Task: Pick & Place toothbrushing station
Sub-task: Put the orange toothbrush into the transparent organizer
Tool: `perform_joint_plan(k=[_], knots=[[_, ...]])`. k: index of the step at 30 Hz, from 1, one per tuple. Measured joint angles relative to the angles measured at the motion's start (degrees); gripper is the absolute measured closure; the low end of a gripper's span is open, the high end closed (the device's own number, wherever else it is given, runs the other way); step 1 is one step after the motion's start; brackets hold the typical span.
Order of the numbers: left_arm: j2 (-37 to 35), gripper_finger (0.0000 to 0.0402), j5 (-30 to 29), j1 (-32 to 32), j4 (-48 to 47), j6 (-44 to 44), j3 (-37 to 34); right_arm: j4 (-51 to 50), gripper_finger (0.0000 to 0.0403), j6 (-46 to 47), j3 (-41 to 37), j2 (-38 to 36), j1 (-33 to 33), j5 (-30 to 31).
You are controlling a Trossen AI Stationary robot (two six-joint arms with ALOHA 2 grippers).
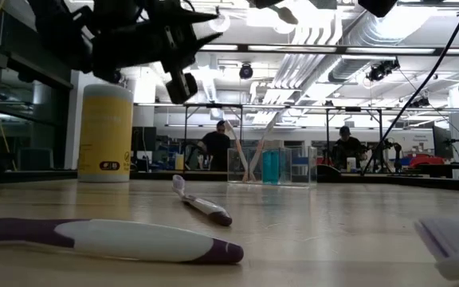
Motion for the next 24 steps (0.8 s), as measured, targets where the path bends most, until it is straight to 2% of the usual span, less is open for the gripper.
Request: perform_joint_plan(k=[6, 13, 24], knots=[[3.6, 0.0283, 3.4, 0.6, 4.2, -4.3, 0.0, 0.2, 0.0396, -0.2, 0.0, 0.0, 0.0, -1.6], [8.5, 0.0279, 6.7, 0.7, 14.6, -10.8, 0.4, 2.2, 0.0396, -3.6, 0.0, 0.0, -0.2, -4.8], [13.2, 0.0279, 10.8, 0.5, 16.6, -13.2, 5.5, 3.6, 0.0396, -6.1, 0.0, 0.0, -2.7, -6.2]])
